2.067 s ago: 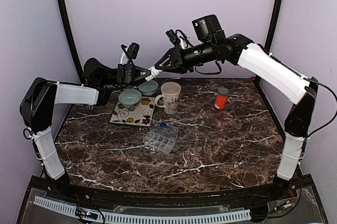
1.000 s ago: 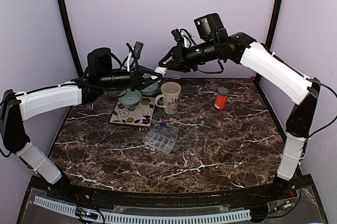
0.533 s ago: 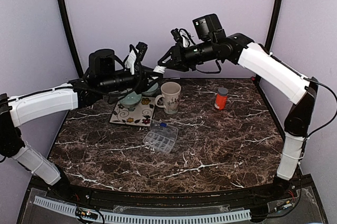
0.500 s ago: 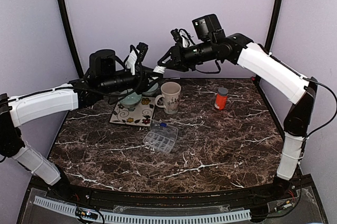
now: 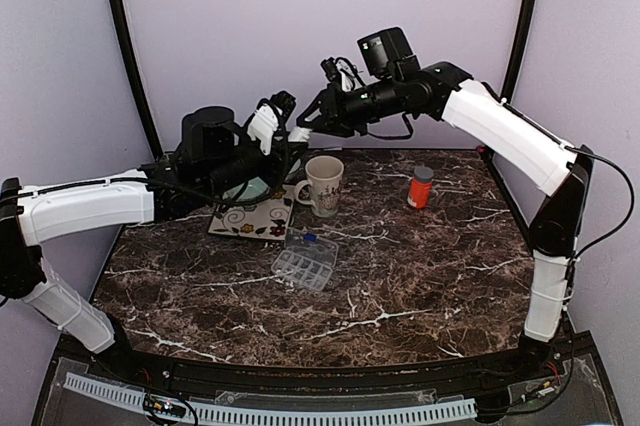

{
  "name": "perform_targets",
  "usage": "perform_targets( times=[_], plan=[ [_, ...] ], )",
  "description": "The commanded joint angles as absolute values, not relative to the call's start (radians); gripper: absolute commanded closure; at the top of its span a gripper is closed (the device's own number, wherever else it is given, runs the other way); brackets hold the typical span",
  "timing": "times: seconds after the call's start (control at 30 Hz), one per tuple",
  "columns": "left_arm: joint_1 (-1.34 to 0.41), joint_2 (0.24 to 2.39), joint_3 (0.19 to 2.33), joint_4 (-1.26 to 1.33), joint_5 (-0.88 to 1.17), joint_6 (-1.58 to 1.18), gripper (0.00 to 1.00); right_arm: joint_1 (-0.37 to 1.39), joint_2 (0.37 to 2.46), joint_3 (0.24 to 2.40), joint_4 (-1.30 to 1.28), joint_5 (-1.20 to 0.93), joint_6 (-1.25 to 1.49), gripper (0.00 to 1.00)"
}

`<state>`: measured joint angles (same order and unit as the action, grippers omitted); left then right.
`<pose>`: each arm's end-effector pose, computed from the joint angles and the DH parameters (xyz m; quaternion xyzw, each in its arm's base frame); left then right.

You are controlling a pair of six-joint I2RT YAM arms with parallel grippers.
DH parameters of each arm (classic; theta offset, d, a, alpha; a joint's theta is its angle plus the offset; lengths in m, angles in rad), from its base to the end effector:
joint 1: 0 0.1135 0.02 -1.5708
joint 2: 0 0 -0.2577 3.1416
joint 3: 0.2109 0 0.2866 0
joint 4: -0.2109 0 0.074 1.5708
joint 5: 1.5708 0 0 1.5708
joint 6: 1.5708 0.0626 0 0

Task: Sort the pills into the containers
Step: Screw the lid of the pill bottle onto the pill bottle.

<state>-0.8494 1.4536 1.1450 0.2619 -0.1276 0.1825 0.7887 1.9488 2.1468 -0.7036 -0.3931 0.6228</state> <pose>0.2774 -0.3034 0.3351 0.3179 0.6497 -0.1819 0.6661 0.3307 0.3669 0.4031 -0.1688 0.8338 0.4511 0.2699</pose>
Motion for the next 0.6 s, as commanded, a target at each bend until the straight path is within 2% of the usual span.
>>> perform_targets(
  times=[0.0, 0.33, 0.4, 0.57],
  plan=[
    [-0.914, 1.429, 1.164, 0.488, -0.101, 0.282, 0.86, 0.85, 2.022, 2.151, -0.753, -0.467, 0.633, 0.95],
    [-0.935, 1.442, 1.168, 0.507, -0.131, 0.286, 0.9, 0.858, 2.017, 2.153, -0.753, -0.43, 0.639, 0.93],
    [-0.935, 1.433, 1.154, 0.516, -0.123, 0.276, 0.91, 0.856, 2.007, 2.145, -0.743, -0.425, 0.642, 0.89],
    [-0.935, 1.402, 1.109, 0.523, -0.123, 0.25, 0.94, 0.853, 1.99, 2.133, -0.715, -0.426, 0.647, 0.72]
  ],
)
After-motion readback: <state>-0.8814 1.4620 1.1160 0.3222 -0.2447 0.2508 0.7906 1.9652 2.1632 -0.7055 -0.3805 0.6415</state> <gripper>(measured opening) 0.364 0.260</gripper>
